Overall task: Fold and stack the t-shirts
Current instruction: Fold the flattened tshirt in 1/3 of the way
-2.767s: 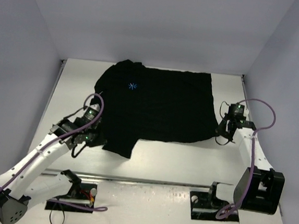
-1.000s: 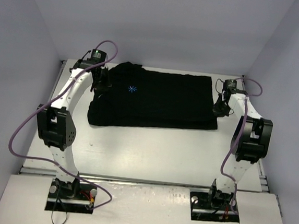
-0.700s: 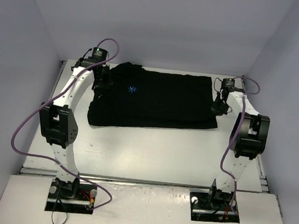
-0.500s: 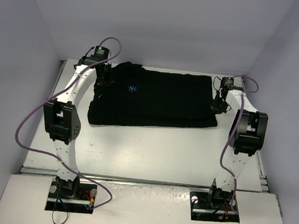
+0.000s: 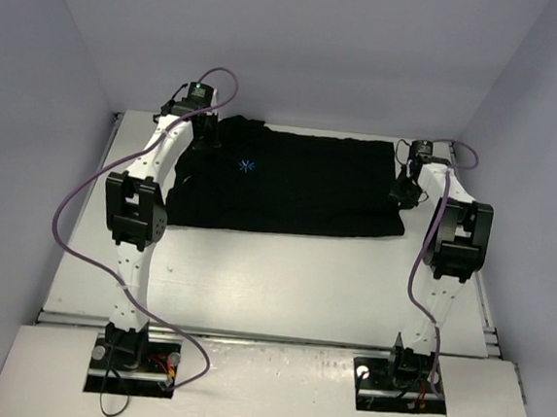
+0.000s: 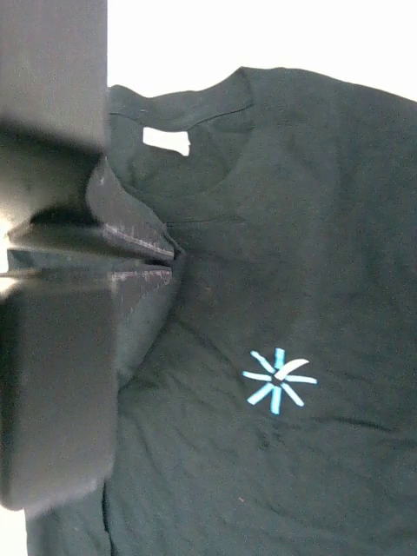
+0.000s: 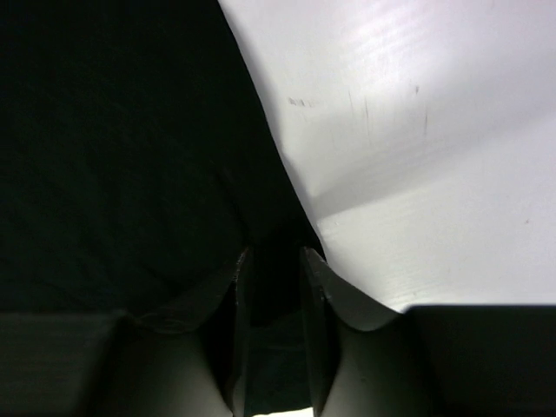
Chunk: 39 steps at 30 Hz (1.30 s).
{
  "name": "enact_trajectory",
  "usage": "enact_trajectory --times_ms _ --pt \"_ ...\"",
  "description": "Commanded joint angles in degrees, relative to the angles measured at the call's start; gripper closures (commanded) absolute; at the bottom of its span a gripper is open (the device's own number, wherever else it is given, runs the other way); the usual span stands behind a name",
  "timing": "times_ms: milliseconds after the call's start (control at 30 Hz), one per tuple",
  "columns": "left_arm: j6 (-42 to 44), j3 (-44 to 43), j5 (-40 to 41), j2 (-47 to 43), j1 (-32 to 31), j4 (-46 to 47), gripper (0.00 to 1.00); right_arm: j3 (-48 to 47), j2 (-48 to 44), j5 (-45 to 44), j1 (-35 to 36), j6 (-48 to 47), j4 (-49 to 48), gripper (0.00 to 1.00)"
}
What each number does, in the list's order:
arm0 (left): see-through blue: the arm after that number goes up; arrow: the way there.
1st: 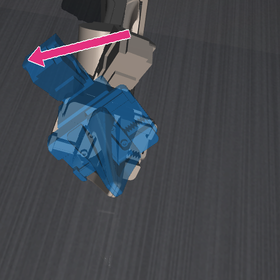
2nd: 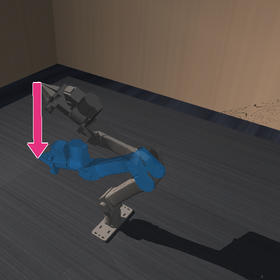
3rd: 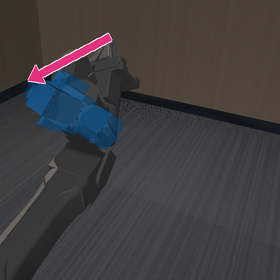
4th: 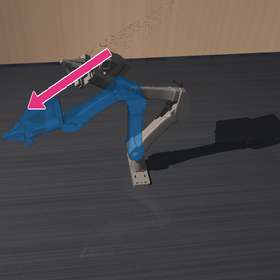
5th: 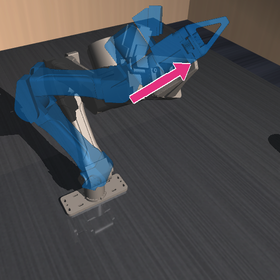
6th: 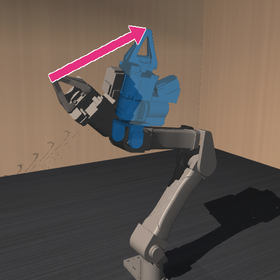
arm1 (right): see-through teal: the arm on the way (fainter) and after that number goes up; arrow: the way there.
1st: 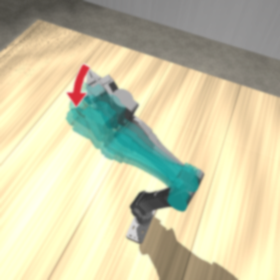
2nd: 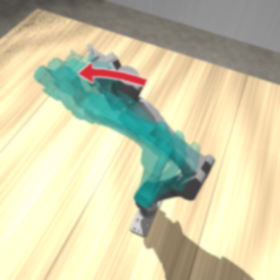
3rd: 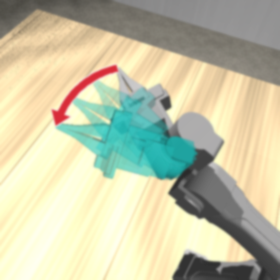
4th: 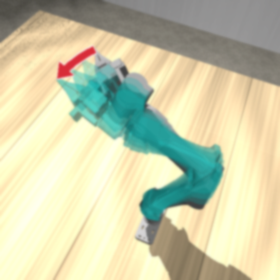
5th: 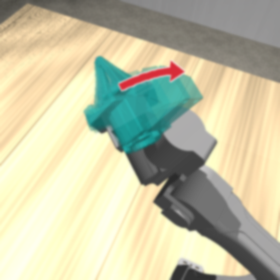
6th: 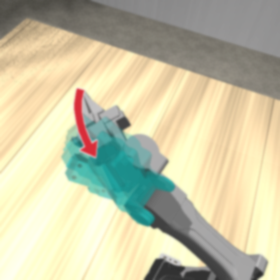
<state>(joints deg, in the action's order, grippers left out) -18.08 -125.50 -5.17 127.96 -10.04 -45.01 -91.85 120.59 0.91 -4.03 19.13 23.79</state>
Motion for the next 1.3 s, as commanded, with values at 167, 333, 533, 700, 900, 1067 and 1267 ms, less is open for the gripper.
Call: enact_trajectory --times_ms 167,333,533,700,900,1067,1267 --pt "3.9 -11.3 0.1 -5.4 0.1 2.0 0.43 -5.2 -7.9 -0.6 -1.5 -0.5 -0.2 0.61" --pt "2.5 -0.4 4.3 -14.1 0.0 2.0 0.35 2.8 -14.0 1.0 -1.7 -2.5 -0.6 0.61" --pt "-2.4 31.0 9.4 -26.9 0.7 6.5 0.37 14.7 -18.2 2.8 -1.7 -1.8 -4.2 0.61" --pt "-4.3 42.1 9.1 -26.0 2.2 11.2 0.45 20.5 -17.4 3.6 -1.6 -0.8 -10.2 0.62" --pt "-5.3 48.0 11.3 -21.1 2.8 14.7 0.57 27.1 -14.9 2.3 -1.7 -1.0 -14.8 0.64" --pt "-7.1 52.4 13.3 -20.7 4.2 13.5 0.65 33.2 -17.6 -2.7 -1.7 2.6 -14.5 0.66" --pt "-8.0 60.1 16.3 -26.6 5.2 10.5 0.66 40.5 -27.6 -8.0 -1.9 5.8 -9.3 0.68"
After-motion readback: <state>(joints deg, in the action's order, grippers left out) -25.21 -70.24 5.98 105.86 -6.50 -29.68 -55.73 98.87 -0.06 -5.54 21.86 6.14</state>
